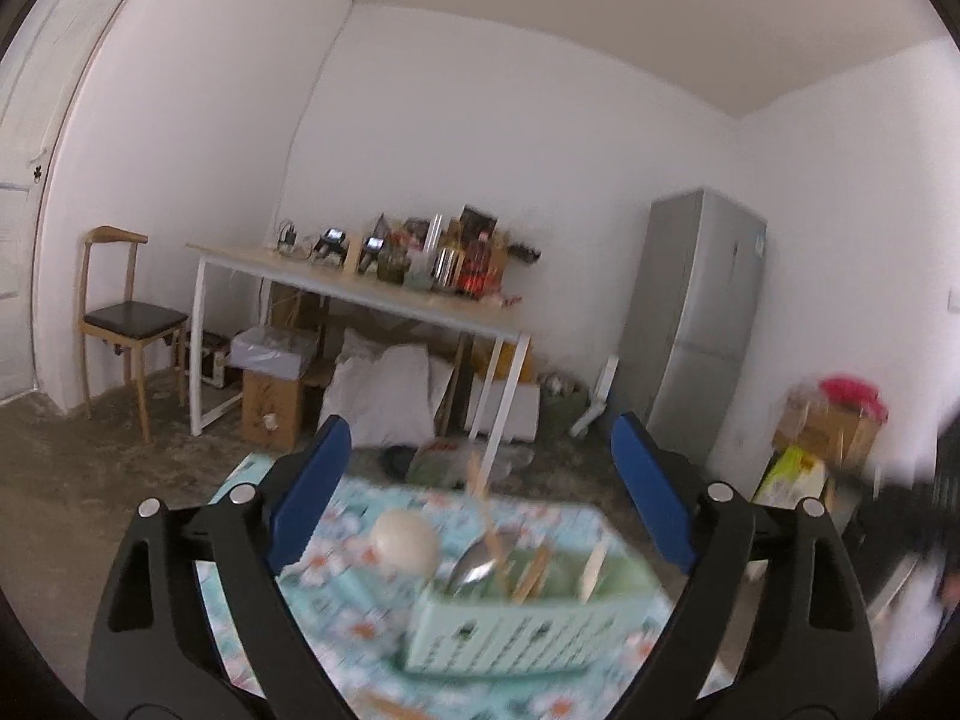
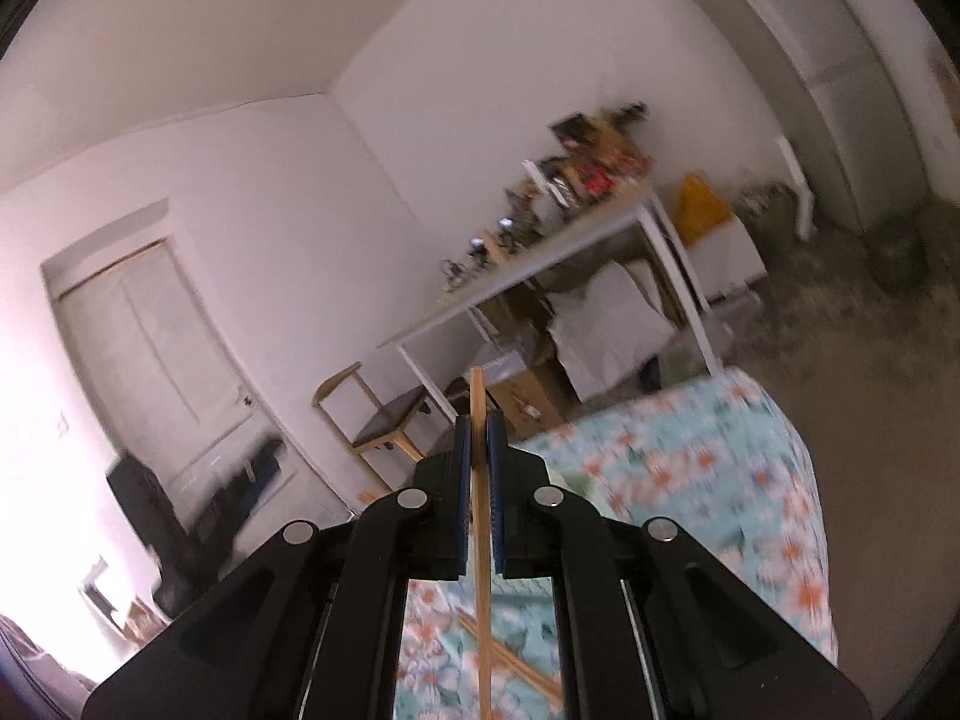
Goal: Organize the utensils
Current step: 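Open the right tool to drop its chopstick into the holder, then lower the left tool onto the last chopsticks beside the holder and close it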
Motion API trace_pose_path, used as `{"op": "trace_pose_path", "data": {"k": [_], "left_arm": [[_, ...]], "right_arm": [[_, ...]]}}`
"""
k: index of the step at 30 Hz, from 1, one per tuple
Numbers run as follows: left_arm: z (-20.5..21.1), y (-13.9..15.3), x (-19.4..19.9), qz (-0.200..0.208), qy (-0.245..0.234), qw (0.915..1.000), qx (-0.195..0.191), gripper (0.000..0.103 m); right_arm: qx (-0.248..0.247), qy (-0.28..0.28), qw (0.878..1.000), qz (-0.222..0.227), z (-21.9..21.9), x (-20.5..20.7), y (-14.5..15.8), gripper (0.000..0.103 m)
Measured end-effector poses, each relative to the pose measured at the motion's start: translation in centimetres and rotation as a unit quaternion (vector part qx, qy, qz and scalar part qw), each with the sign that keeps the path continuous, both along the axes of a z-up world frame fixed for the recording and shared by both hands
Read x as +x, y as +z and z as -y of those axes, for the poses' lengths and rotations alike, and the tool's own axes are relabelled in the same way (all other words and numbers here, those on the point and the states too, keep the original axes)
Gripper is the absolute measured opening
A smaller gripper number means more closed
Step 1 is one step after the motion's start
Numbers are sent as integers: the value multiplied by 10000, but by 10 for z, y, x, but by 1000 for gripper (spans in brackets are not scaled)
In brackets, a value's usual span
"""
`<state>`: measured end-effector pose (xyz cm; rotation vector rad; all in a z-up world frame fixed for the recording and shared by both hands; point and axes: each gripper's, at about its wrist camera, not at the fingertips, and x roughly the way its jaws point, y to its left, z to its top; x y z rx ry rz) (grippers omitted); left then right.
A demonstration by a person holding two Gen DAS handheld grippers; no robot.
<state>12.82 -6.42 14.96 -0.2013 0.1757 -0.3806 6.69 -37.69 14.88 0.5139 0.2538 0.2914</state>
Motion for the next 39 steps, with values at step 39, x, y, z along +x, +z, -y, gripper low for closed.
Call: {"op": "trace_pose_path", "data": {"k": [39], "left_arm": [[-81,-116,-43,-1345,533,9859,844,93]], "right_arm": [[-2059,107,9781,279,-88,139,31,25]]}}
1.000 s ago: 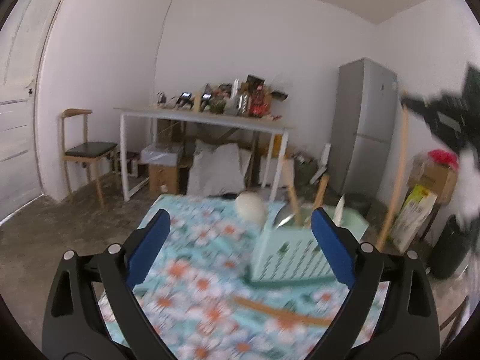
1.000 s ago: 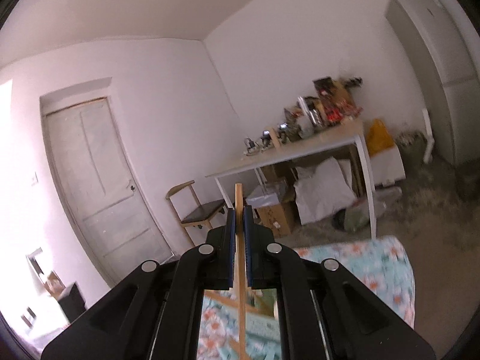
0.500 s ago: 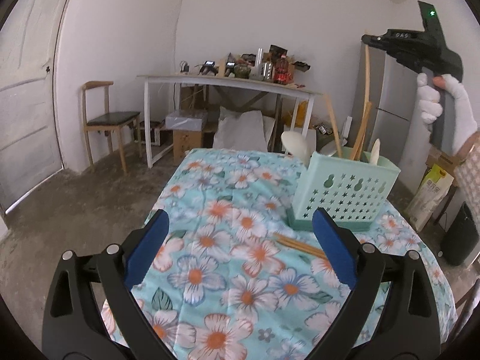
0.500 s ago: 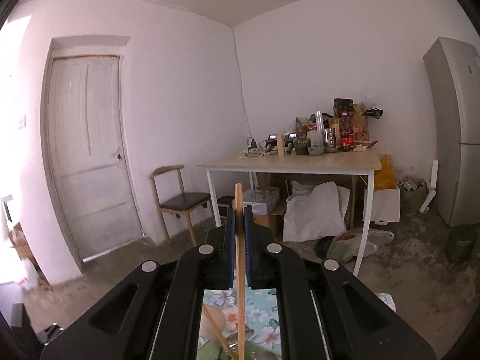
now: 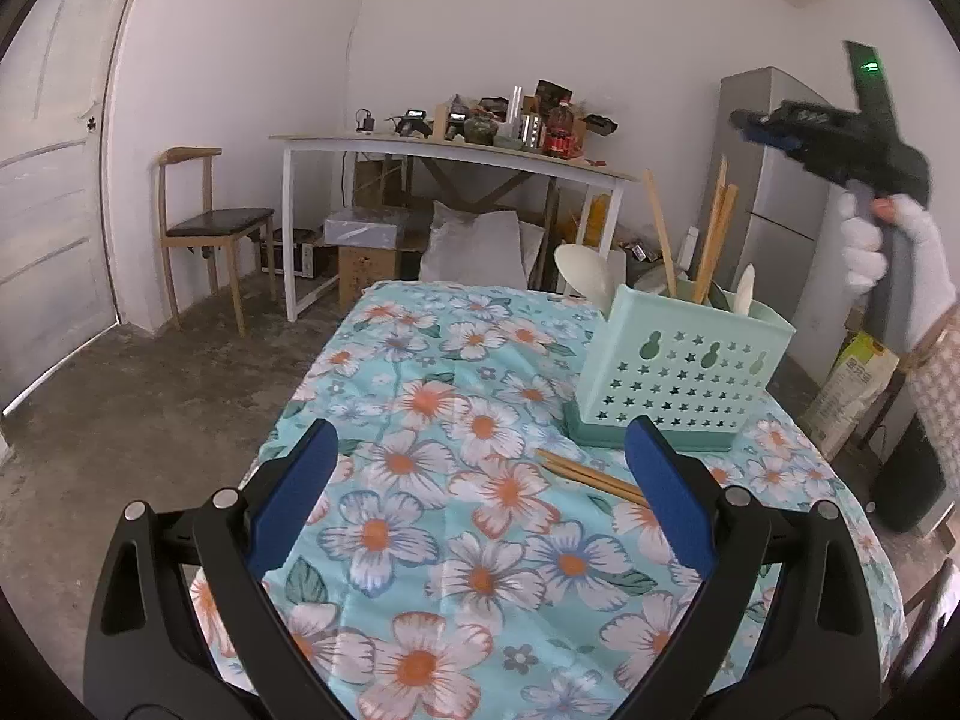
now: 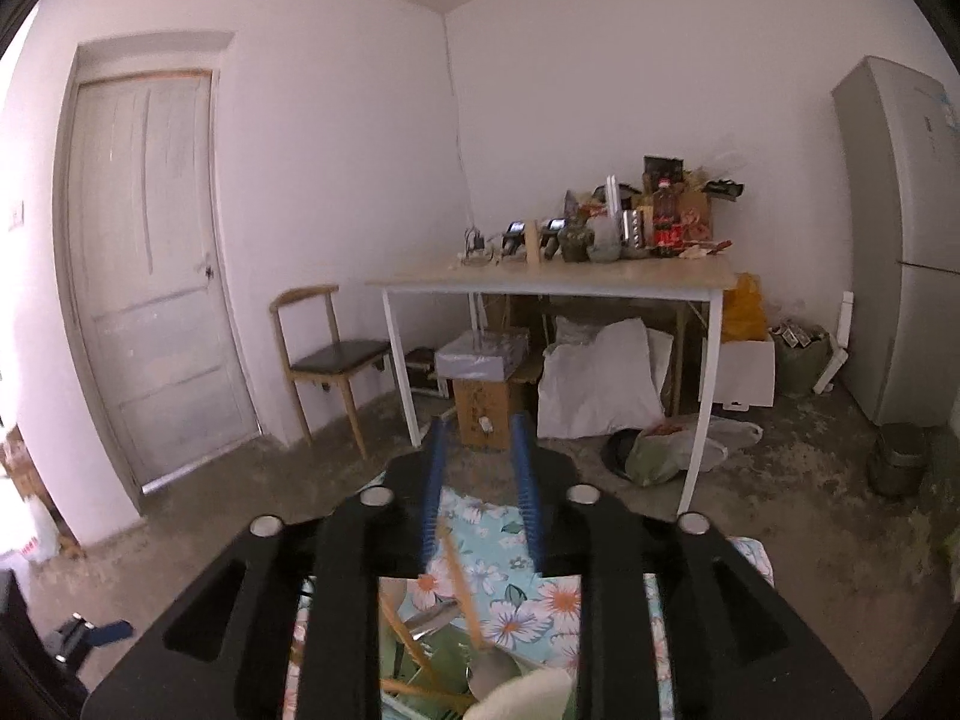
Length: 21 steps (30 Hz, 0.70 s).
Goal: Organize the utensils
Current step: 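Lower the left tool onto the last chopsticks beside the holder and close it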
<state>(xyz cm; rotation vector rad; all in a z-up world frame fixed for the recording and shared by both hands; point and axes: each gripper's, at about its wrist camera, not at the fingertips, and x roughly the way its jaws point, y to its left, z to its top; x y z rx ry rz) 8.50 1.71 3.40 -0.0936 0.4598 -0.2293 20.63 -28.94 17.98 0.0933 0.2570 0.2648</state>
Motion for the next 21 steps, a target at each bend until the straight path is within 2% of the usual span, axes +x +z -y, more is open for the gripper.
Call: {"op": "trace_pose_path", "data": {"k": [5,10,13,16,17,21], "left_arm": [[9,-1,2,-48,-90,9999,7,93],[18,-3,7,-168,-164,9997,40,93],[25,-6,12,-302,-254,9992,29,93],[33,-11,20,-541,-416,9977,-57,93],[36,-12,23,-634,-481,9968,-113,93],[44,-22,40,-1139,-763,9891,-536,93]], "right_arm": [[436,-57,9990,110,28,-52,2,31],[866,-24,9960,-209,47,-98,-30,36],[1149,-24,9903,-779,54,-117,-72,39],[1440,-157,9778,-1513,55,-124,-124,39],[1628,-261,9684,-1873,55,-127,-150,39],[1986,-419,9422,-2665,51,-134,-206,39]]}}
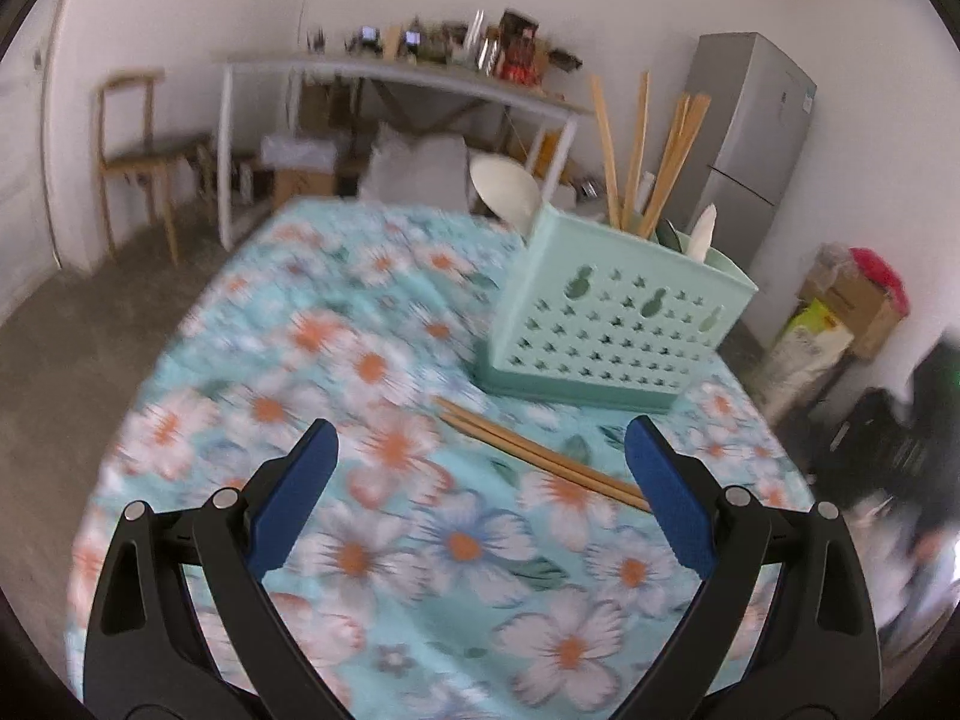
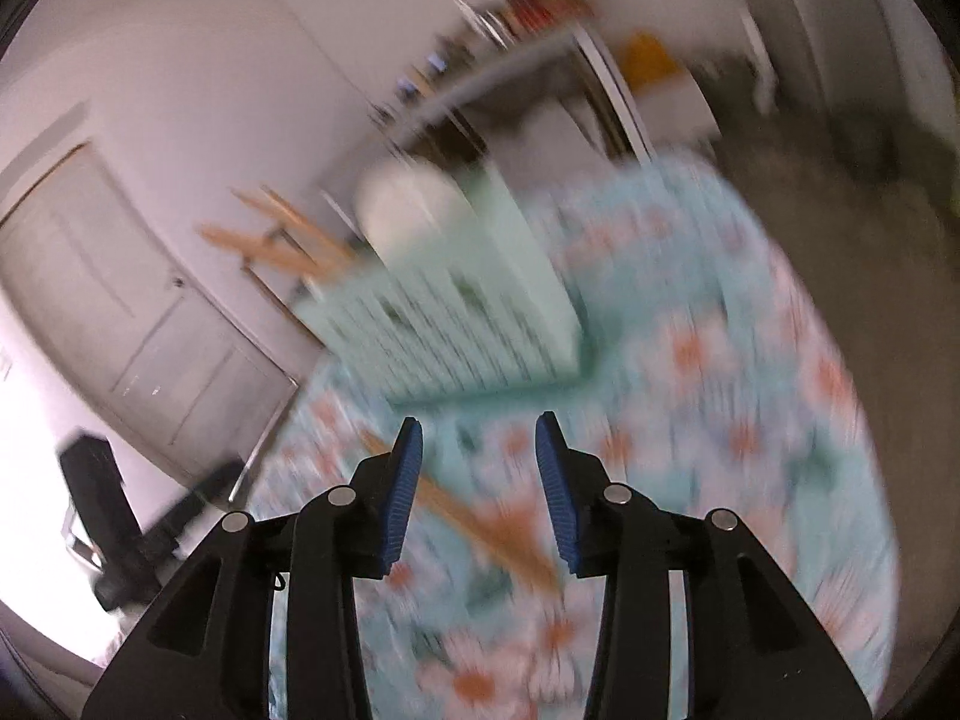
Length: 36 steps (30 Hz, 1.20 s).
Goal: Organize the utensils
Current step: 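Lower the left tool onto the last chopsticks beside the holder and close it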
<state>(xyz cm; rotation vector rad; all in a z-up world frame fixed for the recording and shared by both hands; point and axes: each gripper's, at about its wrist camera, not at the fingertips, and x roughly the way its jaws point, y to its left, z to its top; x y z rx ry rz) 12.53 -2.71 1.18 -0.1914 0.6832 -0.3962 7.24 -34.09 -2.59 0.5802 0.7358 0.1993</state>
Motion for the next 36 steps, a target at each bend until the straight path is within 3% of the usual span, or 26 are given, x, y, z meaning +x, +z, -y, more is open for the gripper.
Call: {"op": "trace_pose_path", "data": {"k": [3,7,10,13,17,21,29,36], "left_arm": [[5,-9,16,-432,-38,9984,-364,91],[9,-23,36,-887,-74,9929,-784,73],[8,-40,54,-1418,-36,9813,-1304,57],[4,-64,70,-2002,65,9618,-1867,43],[0,-91,85,-2463,211,9376,-2445,36],[-2,-102,92,-2527,313,9267,-2766,32],[-3,-113,95,-2520,468,9233,-2861,8],[-15,-103,75,-2435,469,9271,-2810,7]], "right_arm": [[87,4,9992,-398,-3,1,-23,39],[63,57,9984,-560,-4,6,-28,39],[83,77,9983,-578,-4,5,-29,39],[93,123,9983,-561,-5,6,-28,39],[120,149,9979,-611,-6,7,-31,39],[144,120,9980,-605,-3,6,-32,39],[187,97,9977,-652,-1,5,-34,39],[158,99,9981,-594,-2,3,-29,39]]}}
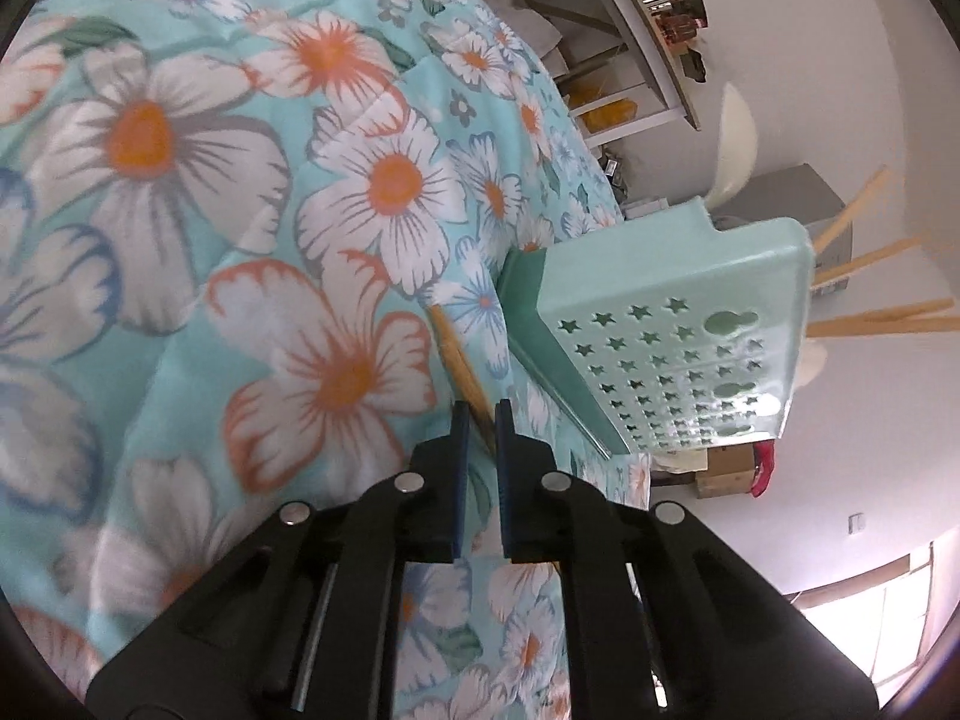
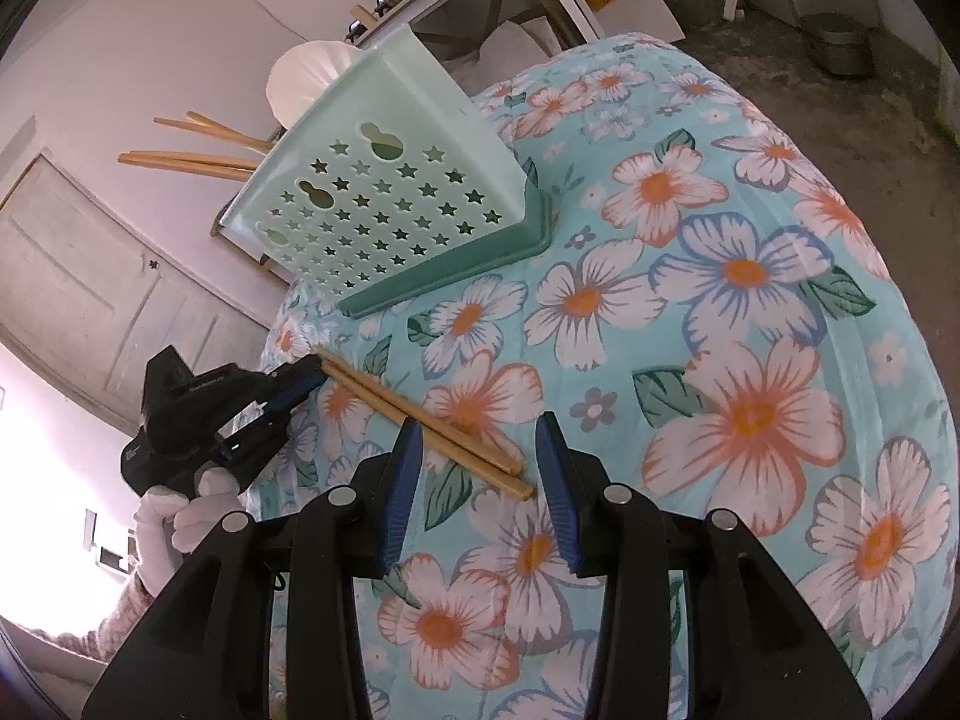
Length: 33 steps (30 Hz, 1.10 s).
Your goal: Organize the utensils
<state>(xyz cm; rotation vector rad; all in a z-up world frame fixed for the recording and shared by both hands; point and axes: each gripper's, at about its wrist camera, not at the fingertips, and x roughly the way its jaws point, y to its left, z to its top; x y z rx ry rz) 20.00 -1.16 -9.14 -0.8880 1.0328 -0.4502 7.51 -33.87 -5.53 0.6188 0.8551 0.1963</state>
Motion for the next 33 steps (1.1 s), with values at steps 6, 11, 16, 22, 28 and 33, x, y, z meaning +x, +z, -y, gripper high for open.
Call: {"op": "trace_pose_path", "data": {"k": [6,11,16,22,28,33], "left_arm": [[-16,11,-19,-44,28,10000,-68,7],[-27,14,-39,-120,-6,9999,-118,7],[-39,6,-47,-245,64,9992,-317,19],[-39,-7,-37,-614,223,9968,-463,33],[-32,-11,-29,-761,356,9953,-474,32],[-24,-12,-27,-764,509,9956,-172,20]], "right_arm": [[4,18,10000,21,-1,-1,2,39],[11,19,10000,42,-1,-2,4,39],[28,27,10000,31,-2,-1,4,39],[1,39,10000,31,-4,-2,4,39],[17,-1,10000,12,-2,-4,3,39],[21,24,10000,18,-3,-5,3,39]]}}
